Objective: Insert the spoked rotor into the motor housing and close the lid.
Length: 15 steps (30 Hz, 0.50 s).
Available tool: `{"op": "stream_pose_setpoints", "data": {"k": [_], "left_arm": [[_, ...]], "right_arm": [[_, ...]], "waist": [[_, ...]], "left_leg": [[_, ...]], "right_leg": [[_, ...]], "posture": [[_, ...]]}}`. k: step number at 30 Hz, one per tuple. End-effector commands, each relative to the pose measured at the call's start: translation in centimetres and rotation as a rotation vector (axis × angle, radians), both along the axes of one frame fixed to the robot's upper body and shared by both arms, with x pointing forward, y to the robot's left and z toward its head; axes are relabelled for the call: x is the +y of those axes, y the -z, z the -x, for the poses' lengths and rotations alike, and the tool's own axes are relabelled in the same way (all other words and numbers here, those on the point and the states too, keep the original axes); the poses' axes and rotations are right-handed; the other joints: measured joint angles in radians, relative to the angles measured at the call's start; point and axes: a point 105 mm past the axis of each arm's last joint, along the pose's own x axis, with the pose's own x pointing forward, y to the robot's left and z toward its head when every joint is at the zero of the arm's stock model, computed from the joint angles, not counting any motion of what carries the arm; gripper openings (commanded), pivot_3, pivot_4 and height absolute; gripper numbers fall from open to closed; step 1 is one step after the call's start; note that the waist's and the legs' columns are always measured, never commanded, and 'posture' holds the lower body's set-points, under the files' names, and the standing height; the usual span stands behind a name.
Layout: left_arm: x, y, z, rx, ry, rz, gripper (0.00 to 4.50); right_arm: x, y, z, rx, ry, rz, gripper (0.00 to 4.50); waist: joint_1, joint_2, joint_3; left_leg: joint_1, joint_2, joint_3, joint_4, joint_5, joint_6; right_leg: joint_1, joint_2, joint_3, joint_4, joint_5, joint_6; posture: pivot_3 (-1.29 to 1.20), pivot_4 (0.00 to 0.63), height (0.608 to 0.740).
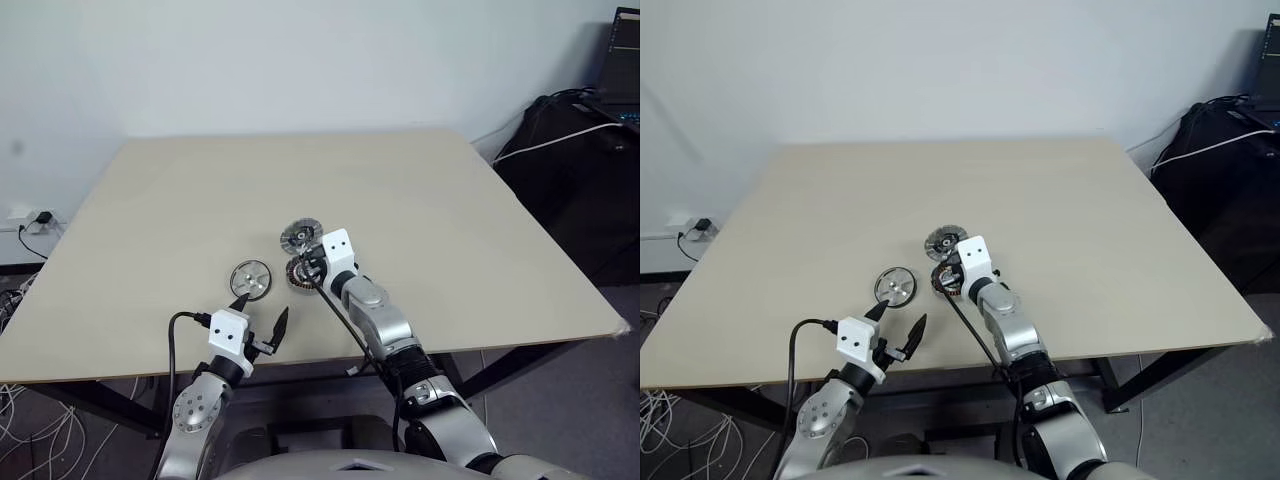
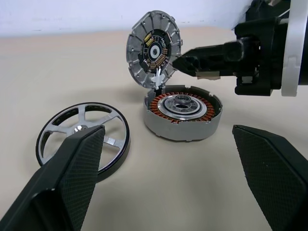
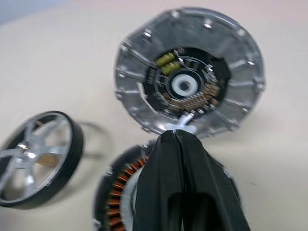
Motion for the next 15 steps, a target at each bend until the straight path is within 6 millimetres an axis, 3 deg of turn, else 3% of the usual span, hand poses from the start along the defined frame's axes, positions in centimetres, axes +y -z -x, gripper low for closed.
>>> {"op": "stream_pose_setpoints", "data": {"k": [1,15], "left_arm": [[-0.2,-1.5,-0.4,-0.056,0.007,0.008,4.50],[-0.3,-1.8,-0.2,-0.054,-0.006,0.014,4.50]], "right_arm": [[0.2,-1.3,-0.6,-0.061,0.005,0.057,0.03],[-0.1,-0.2,-1.5,-0.012,0.038,0.165,0.03]], "waist": [[0.000,0.000,0.000],[-0.001,0.000,0.000]], "left_leg": [[0.000,0.000,0.000,0.000,0.000,0.000],[0.000,0.000,0.000,0.000,0.000,0.000]], "right_leg": [[0.000,0.000,0.000,0.000,0.000,0.000],[0.000,0.000,0.000,0.000,0.000,0.000]], "posture": [[0.00,0.000,0.740],[0.00,0.000,0.740]]}}
